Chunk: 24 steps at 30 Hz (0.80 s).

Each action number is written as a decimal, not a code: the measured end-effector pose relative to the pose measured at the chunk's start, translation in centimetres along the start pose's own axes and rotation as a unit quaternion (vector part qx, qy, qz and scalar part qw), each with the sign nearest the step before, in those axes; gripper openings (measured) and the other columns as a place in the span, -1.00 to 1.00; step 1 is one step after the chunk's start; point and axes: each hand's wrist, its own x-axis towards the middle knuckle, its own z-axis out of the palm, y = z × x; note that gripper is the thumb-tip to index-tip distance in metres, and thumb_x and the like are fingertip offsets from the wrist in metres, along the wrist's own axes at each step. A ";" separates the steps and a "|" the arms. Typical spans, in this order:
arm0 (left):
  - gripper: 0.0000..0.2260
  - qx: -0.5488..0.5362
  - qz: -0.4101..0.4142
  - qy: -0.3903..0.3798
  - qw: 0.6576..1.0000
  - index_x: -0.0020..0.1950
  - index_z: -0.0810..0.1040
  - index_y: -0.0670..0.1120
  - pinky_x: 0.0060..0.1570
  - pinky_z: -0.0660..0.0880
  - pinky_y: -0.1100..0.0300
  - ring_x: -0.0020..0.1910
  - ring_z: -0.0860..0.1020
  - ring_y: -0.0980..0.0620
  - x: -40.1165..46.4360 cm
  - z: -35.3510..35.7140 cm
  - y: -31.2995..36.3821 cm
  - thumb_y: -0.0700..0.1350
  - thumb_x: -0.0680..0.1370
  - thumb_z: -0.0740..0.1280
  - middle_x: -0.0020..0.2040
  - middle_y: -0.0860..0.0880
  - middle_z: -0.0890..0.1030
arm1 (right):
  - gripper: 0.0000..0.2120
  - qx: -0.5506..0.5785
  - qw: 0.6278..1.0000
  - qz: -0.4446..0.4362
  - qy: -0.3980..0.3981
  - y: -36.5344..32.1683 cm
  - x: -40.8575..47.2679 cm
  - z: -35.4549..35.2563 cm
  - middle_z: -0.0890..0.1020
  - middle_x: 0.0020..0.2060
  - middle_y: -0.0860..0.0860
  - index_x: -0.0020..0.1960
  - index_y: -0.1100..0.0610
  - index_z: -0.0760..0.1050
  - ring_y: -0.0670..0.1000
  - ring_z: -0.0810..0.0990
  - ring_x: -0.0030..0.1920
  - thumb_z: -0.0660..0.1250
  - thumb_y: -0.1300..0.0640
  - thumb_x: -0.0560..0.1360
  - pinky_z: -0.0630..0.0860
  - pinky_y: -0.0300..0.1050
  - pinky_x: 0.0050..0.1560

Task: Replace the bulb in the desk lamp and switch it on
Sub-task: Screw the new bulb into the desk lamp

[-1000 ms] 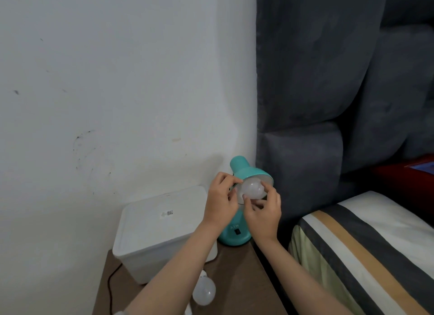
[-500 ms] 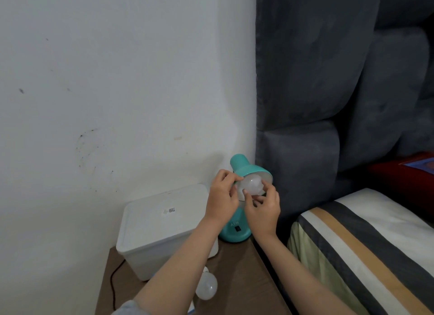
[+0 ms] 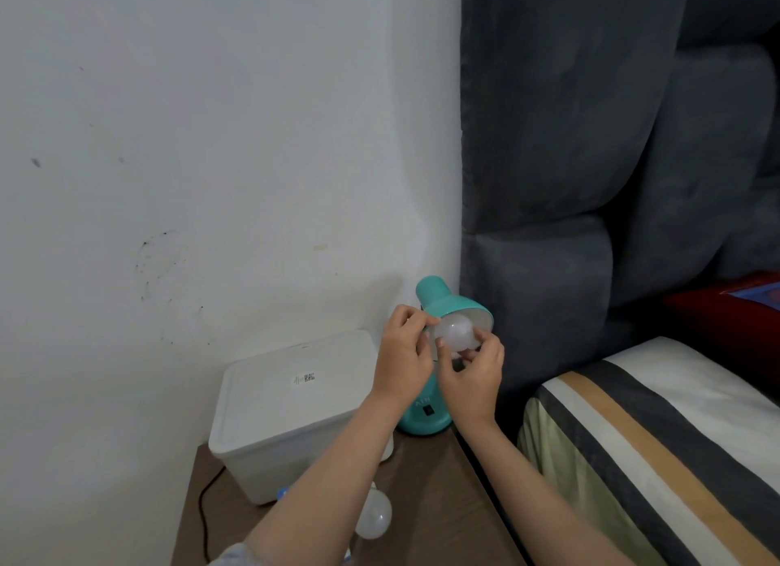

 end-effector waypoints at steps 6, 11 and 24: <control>-0.78 -0.006 0.001 -0.005 1.000 -0.03 0.56 -0.17 -0.17 0.49 0.29 -0.11 0.51 0.02 0.0 -0.2 0.1 -0.42 0.46 0.24 -0.07 -0.01 0.44 | -0.59 -0.037 0.998 -0.054 -0.005 0.3 0.0 0.1 0.47 0.12 0.09 0.27 0.14 0.44 0.06 0.58 0.02 0.42 0.13 0.46 0.63 -0.01 -0.02; -0.77 -0.002 -0.001 -0.001 1.000 -0.03 0.56 -0.17 -0.17 0.47 0.32 -0.10 0.52 0.02 -0.1 -0.1 0.1 -0.43 0.45 0.23 -0.07 0.00 0.43 | -0.57 -0.022 0.999 -0.035 0.001 0.5 -0.1 0.2 0.52 0.11 0.13 0.28 0.13 0.43 0.03 0.60 -0.01 0.44 0.10 0.45 0.64 -0.01 -0.07; -0.75 -0.005 -0.001 -0.002 1.000 -0.03 0.57 -0.16 -0.17 0.53 0.17 -0.08 0.52 0.02 0.1 0.2 0.0 -0.43 0.45 0.22 -0.07 -0.01 0.44 | -0.61 -0.006 1.000 -0.016 -0.004 0.5 0.5 -0.4 0.50 0.00 0.03 0.22 0.08 0.46 0.01 0.61 -0.14 0.45 0.11 0.43 0.62 -0.11 -0.15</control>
